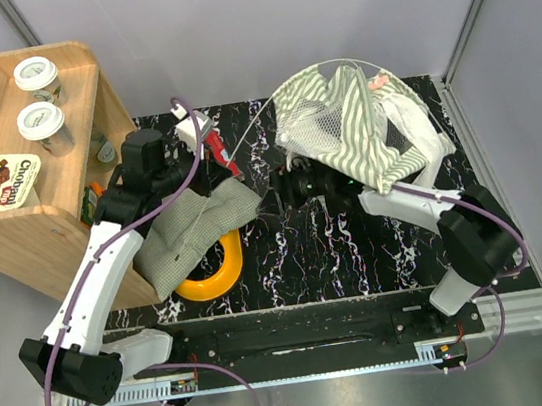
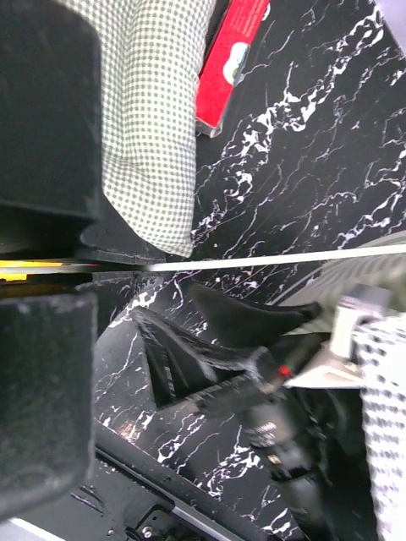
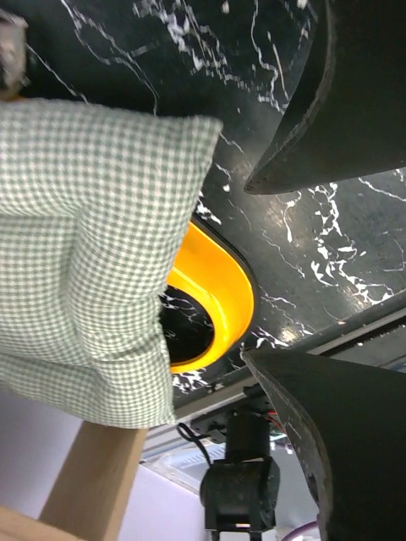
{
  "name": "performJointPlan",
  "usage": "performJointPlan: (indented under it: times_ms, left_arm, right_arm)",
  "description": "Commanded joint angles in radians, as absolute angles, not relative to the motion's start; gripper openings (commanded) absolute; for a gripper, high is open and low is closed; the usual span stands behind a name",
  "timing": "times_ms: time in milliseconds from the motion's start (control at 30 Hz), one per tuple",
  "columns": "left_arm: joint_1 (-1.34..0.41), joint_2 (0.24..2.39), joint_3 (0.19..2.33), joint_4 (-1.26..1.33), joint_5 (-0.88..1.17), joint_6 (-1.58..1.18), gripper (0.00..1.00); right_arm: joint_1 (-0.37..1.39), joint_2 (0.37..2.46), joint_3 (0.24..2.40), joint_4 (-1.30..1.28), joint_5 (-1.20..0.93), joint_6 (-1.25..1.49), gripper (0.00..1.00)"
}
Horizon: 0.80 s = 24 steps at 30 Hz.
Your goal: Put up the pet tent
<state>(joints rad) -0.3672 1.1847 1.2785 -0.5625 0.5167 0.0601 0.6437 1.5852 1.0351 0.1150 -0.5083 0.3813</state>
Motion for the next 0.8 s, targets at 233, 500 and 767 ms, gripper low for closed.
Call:
performJointPlan:
  times_ms: [233, 500, 767]
  left_arm:
    - [-0.376, 1.204, 1.292, -0.313, 0.607, 0.011, 0.00]
    - [-0.266, 1.221, 1.278, -0.213, 0.611, -0.089, 0.00]
    - [-0.245, 1.171, 1.204, -0.215, 0.637, -0.054, 0.00]
  right_arm:
    - [0.827, 1.775, 1.157, 0.092, -0.670, 0.311, 0.75]
    - [0.830, 1.773, 1.074, 0.130, -0.605, 0.420, 0.77]
    - [0.770, 1.622, 0.873, 0.236, -0.227, 0.849, 0.78]
